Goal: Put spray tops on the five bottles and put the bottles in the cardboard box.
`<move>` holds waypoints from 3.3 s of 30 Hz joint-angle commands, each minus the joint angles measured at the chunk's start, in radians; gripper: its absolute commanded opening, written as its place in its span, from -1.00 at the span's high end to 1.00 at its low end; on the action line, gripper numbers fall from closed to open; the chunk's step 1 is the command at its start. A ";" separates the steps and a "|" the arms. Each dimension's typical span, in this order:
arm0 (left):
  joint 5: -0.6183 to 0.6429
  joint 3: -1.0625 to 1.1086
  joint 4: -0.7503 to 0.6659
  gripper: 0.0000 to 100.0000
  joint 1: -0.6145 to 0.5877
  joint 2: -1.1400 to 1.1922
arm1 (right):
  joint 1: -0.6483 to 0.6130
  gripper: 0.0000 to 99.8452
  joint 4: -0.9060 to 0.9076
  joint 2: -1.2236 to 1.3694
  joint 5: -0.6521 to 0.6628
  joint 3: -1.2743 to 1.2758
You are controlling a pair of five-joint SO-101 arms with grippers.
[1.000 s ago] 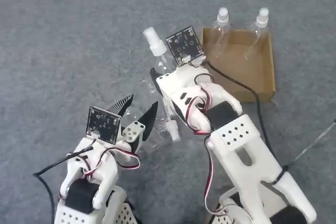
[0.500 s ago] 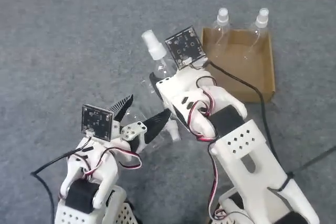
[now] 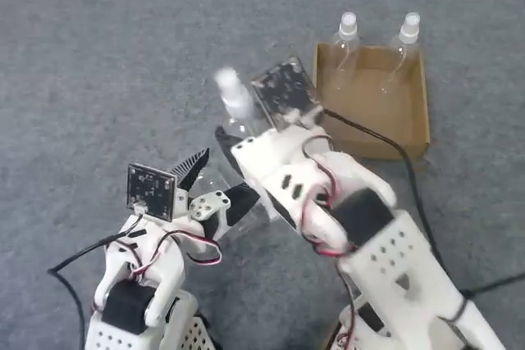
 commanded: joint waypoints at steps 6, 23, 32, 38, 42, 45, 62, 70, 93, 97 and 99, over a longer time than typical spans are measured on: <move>0.005 -0.031 -0.012 0.31 -0.002 -0.018 | 0.027 0.99 0.082 -0.111 -0.006 -0.074; 0.002 -0.015 -0.015 0.48 -0.003 -0.018 | 0.553 0.99 0.058 0.435 0.041 -0.345; 0.008 -0.013 -0.075 0.98 -0.213 -0.020 | 0.579 0.99 -0.219 0.587 0.043 -0.245; 0.008 -0.001 -0.080 0.98 -0.210 -0.020 | 0.587 0.99 -0.372 0.762 0.046 -0.264; 0.005 0.024 -0.114 0.98 -0.210 -0.020 | 0.587 0.99 -0.430 0.860 0.046 -0.313; 0.005 0.025 -0.114 0.98 -0.210 -0.020 | 0.587 0.99 -0.435 0.921 0.046 -0.356; 0.005 0.025 -0.114 0.98 -0.209 -0.020 | 0.587 0.99 -0.426 1.067 0.150 -0.506; 0.005 0.025 -0.114 0.98 -0.209 -0.020 | 0.587 0.99 -0.424 1.069 0.150 -0.516; 0.005 0.025 -0.114 0.98 -0.209 -0.020 | 0.588 0.99 -0.433 1.017 0.086 -0.485; 0.005 0.025 -0.114 0.98 -0.209 -0.020 | 0.587 0.99 -0.435 0.981 0.086 -0.465; 0.005 0.025 -0.114 0.98 -0.209 -0.020 | 0.588 0.99 -0.438 0.981 0.086 -0.468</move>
